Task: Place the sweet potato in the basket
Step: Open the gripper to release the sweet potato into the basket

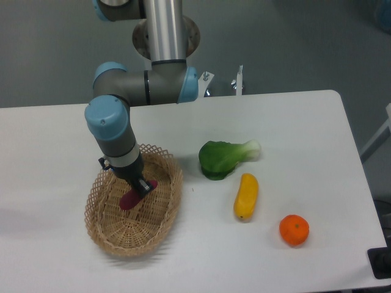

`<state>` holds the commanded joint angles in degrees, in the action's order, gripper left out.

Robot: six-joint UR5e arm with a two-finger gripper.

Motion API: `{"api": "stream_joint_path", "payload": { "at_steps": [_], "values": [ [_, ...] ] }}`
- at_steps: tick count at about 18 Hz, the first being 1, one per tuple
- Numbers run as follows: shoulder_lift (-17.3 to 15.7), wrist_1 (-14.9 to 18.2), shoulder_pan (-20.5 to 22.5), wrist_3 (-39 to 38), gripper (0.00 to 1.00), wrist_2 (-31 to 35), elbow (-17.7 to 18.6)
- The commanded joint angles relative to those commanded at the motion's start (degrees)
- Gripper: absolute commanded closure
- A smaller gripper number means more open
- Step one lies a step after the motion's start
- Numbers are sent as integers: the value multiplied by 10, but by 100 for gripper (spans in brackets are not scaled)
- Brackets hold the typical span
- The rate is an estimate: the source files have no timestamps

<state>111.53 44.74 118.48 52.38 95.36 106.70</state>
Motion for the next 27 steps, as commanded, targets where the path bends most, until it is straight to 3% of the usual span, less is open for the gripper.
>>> {"api": "stream_joint_path", "payload": {
  "at_steps": [5, 6, 7, 8, 9, 10, 16, 21, 27],
  "values": [
    [4, 0, -15, -1, 64, 1, 1],
    [4, -1, -15, -1, 57, 1, 1],
    [4, -1, -15, -1, 41, 1, 0],
    [4, -2, -15, 0, 17, 3, -3],
    [2, -1, -15, 3, 5, 3, -7],
    [-1, -2, -15, 3, 0, 3, -11],
    [-5, -7, -5, -9, 0, 4, -54],
    [-25, -6, 40, -51, 0, -4, -112],
    [-59, 0, 118, -54, 0, -3, -126]
  ]
}}
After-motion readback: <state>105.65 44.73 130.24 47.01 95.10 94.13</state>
